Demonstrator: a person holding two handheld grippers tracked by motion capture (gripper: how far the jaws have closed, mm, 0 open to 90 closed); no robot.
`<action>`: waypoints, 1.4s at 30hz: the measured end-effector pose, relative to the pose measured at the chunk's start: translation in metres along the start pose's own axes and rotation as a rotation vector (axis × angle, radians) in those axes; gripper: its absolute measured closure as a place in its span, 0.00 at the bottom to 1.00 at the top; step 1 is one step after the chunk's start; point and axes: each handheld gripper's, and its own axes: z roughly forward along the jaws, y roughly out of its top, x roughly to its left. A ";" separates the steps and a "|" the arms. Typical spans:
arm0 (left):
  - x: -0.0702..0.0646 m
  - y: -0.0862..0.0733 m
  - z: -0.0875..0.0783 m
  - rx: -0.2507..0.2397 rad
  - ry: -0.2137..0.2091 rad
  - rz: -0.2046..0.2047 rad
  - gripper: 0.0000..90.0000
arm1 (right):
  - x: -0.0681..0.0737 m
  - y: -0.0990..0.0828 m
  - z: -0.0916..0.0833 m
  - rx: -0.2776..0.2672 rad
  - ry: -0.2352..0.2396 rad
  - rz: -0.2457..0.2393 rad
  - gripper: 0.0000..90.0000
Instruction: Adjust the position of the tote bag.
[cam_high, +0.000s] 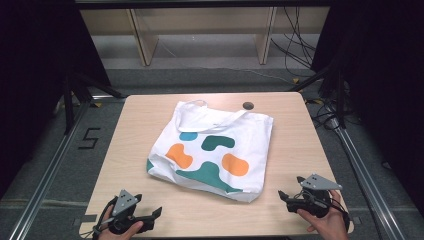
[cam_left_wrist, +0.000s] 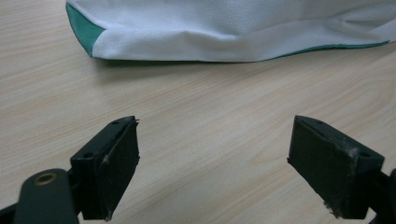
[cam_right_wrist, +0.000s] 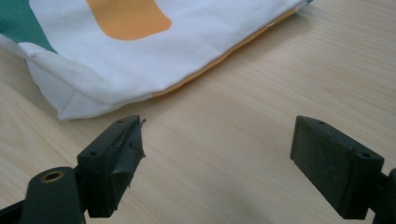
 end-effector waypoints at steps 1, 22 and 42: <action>0.000 0.000 0.000 -0.005 0.000 -0.002 0.17 | 0.001 0.000 0.000 0.001 0.004 -0.002 0.20; -0.008 0.008 0.010 -0.034 -0.040 0.098 0.54 | 0.027 0.011 0.014 -0.003 0.113 -0.160 0.30; -0.011 0.040 0.050 -0.074 -0.078 0.126 0.88 | 0.073 0.039 0.057 0.046 0.194 -0.407 0.53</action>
